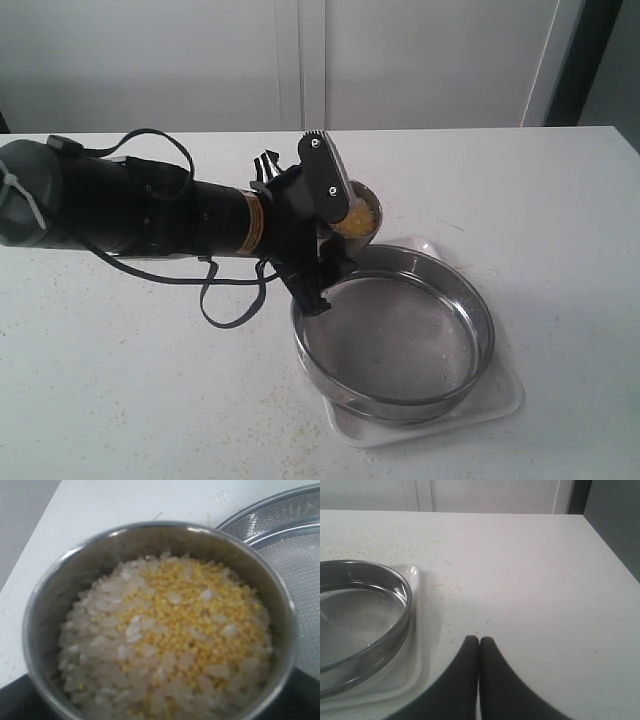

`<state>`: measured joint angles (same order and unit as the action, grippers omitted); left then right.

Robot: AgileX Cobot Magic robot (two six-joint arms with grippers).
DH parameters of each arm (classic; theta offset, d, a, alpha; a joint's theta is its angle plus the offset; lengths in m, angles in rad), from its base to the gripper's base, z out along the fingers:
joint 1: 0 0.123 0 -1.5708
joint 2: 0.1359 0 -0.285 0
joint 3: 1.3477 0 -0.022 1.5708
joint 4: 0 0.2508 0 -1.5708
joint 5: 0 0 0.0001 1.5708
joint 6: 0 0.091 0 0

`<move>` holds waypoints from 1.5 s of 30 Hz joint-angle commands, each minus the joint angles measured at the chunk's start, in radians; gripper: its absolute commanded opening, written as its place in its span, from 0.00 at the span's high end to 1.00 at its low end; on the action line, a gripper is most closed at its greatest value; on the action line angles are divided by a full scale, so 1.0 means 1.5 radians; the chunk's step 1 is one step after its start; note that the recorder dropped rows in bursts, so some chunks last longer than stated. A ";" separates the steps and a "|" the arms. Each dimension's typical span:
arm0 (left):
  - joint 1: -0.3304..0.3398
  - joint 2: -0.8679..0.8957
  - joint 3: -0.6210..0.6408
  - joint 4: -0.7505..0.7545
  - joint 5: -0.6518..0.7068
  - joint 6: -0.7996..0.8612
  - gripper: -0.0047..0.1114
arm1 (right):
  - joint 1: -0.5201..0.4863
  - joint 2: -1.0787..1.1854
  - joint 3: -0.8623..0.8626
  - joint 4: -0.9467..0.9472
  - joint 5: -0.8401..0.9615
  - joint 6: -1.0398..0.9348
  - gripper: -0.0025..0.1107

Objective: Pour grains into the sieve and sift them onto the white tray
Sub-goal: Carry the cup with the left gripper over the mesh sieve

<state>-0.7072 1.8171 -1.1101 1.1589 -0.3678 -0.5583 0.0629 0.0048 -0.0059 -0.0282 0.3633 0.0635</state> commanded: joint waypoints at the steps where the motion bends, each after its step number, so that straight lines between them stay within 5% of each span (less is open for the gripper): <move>1: -0.003 -0.008 -0.006 0.003 0.000 0.017 0.96 | -0.002 -0.003 0.004 -0.001 -0.009 0.001 0.98; 30: -0.003 -0.008 -0.006 -0.058 -0.004 0.341 0.96 | -0.002 -0.003 0.004 -0.001 -0.009 0.001 0.98; 45: -0.003 -0.008 -0.035 -0.069 -0.001 0.376 0.96 | -0.002 -0.003 0.004 -0.001 -0.009 0.001 0.98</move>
<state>-0.7092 1.8175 -1.1459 1.0645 -0.3515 0.0000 0.0629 0.0048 -0.0059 -0.0282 0.3633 0.0635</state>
